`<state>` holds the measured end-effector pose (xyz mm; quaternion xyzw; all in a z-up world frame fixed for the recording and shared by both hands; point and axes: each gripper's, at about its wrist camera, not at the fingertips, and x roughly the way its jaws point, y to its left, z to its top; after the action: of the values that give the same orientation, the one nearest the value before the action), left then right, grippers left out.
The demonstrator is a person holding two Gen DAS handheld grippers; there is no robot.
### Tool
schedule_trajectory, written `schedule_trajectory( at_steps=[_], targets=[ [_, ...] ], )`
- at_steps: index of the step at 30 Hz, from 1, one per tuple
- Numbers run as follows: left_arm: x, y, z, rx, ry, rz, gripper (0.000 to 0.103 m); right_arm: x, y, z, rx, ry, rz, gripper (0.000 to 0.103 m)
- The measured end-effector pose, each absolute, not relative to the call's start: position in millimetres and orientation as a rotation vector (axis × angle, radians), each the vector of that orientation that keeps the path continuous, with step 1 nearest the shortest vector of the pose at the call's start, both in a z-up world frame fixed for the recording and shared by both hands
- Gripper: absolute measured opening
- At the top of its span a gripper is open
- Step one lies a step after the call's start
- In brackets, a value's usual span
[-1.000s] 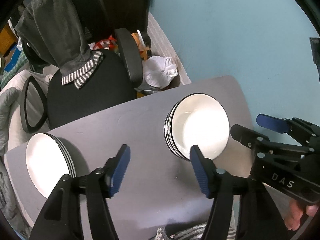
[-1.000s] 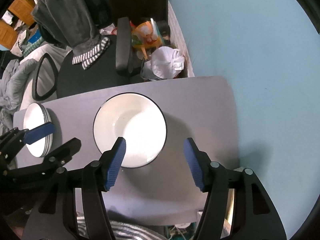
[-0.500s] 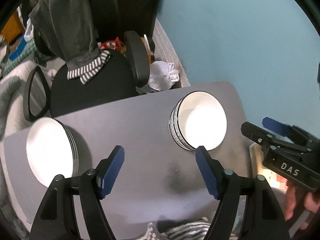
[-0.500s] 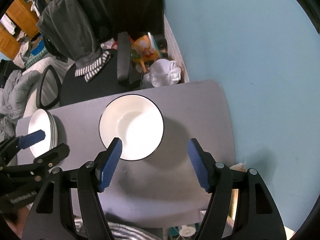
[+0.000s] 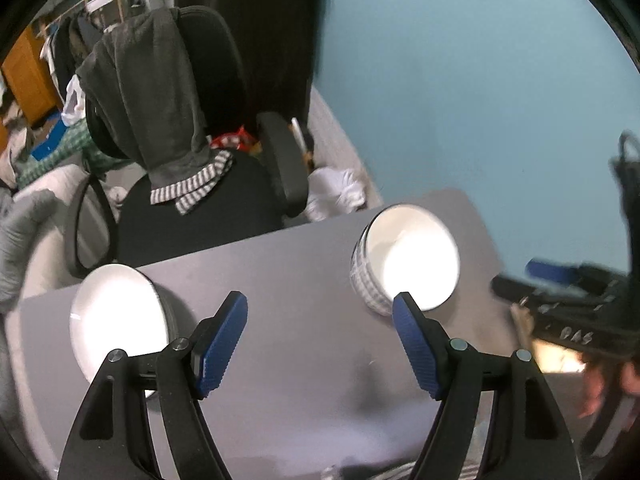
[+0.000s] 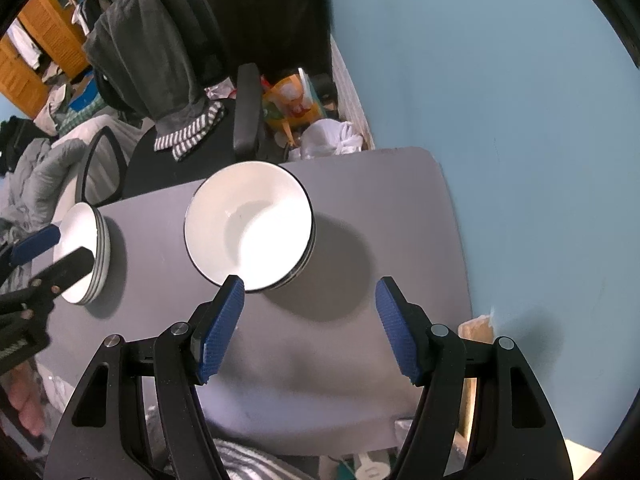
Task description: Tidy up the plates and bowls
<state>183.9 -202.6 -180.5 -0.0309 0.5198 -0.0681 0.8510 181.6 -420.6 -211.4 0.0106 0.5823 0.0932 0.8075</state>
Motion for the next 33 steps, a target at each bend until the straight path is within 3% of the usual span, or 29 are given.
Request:
schedule_trajectory(
  at_steps=[8,12,15,33],
  targets=[
    [190.3,-188.2,-177.1,-0.166,1.049,-0.145,0.076,180.7,-426.1,-215.9,0.002,1.233,0.217,0.068],
    [200.9,-188.6,-191.0,-0.188,1.147,-0.15,0.076,186.9,-428.6,-221.8,-0.007,1.246,0.228,0.068],
    [210.3,-193.6,-202.4,-0.166,1.195,-0.144,0.069,193.3,-431.3,-229.1,-0.009,1.261,0.229,0.068],
    [268.9,-241.2,-259.5,-0.097,1.426,-0.208,0.069,249.8,-435.7,-290.6,0.057,1.416,0.3,0.068]
  ],
)
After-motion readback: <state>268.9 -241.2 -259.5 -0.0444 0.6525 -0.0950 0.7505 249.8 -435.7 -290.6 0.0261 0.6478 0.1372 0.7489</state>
